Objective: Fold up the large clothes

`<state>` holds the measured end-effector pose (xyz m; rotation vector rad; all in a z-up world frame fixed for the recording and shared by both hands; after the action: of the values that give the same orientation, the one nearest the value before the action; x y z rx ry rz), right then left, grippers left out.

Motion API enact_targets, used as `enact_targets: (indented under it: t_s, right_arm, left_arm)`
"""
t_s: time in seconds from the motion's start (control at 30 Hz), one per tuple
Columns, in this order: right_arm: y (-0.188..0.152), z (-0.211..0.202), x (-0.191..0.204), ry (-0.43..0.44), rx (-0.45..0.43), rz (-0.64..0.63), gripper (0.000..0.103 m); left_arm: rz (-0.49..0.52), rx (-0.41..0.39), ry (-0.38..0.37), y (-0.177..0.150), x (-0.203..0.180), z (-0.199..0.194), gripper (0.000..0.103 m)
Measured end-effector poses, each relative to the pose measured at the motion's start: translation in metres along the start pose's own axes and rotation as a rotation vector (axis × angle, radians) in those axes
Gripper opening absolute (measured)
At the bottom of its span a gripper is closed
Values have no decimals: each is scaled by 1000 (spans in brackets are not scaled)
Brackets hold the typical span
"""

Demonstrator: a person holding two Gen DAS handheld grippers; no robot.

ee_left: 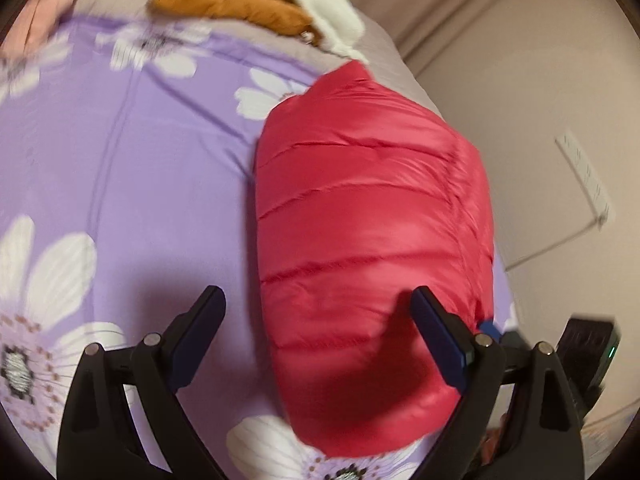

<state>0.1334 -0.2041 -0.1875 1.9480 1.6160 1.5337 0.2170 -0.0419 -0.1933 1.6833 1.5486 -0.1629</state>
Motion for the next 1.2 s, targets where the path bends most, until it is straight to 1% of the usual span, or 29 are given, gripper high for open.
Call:
enact_targets:
  t_s: [0.1,0.17,0.23,0.33,0.37,0.4,0.43,0.47,0.5,0.53,0.6,0.7,0.8,0.83,0.9,0.97,1.1,1.17,1.2]
  right_arm:
    - [-2,1,1,-18,-6,-12,50]
    - [-1,-1,2,-19,-12,-12,50]
    - [0,-3,2,-15,-14,3,50]
    - [5,-11,-1,-13,-33,36,52]
    - [7,-14,-3,-11,-44,55,57]
    - [10,-18,-7,-12,-60,80,67]
    - [14,-24,-15,-42,-88,110,76]
    - [18,-29,-24,-78,-115,136,89]
    - [21,-34,-33,-103,-139,160,93]
    - [24,-37,-44,-115,-145,185,93]
    - [25,-34,-62,-125,-106,242,94]
    - [25,-21,-85,-102,-29,327,94]
    - [26,-8,-98,-81,17,365,95]
    - [26,-2,-99,-63,33,378,96]
    - [24,11,-99,-20,77,388,100]
    - [22,21,-105,-27,100,416,101]
    - [18,30,-100,60,129,474,101]
    - [18,32,-92,86,138,460,101]
    - [17,33,-90,78,147,448,101]
  left_arm:
    - [-82,19,-68,6,5,14,94]
    - [-111,28,-86,9,5,22,94]
    - [-97,38,-99,12,-2,28,94]
    - [-16,58,-96,10,-21,34,94]
    - [19,63,-85,10,-29,35,94]
    - [43,67,-72,9,-34,37,94]
    - [65,71,-61,9,-39,39,94]
    - [75,74,-59,9,-41,40,94]
    - [82,76,-60,9,-42,41,94]
    - [84,78,-61,10,-43,41,94]
    - [75,84,-68,11,-41,43,94]
    - [67,90,-75,12,-38,43,94]
    - [71,95,-71,13,-38,43,95]
    - [74,97,-68,14,-39,44,96]
    - [79,103,-63,18,-40,48,96]
    - [84,104,-58,19,-41,49,97]
    - [92,110,-49,20,-42,50,98]
    - [93,111,-43,20,-41,51,99]
    - [92,112,-41,20,-41,51,99]
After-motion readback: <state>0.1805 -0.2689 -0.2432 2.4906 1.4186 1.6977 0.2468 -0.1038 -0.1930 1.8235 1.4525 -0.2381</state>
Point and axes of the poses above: each gripper's, at about its wrist camera, not at the fingertips, and z roughly the way its jaws point, x to its left, y to its top, the point moved 9 cm from there along z, roughly the way its jaws point, and after that the axes turned 4 degrees about -y, right-handed, at the moved point
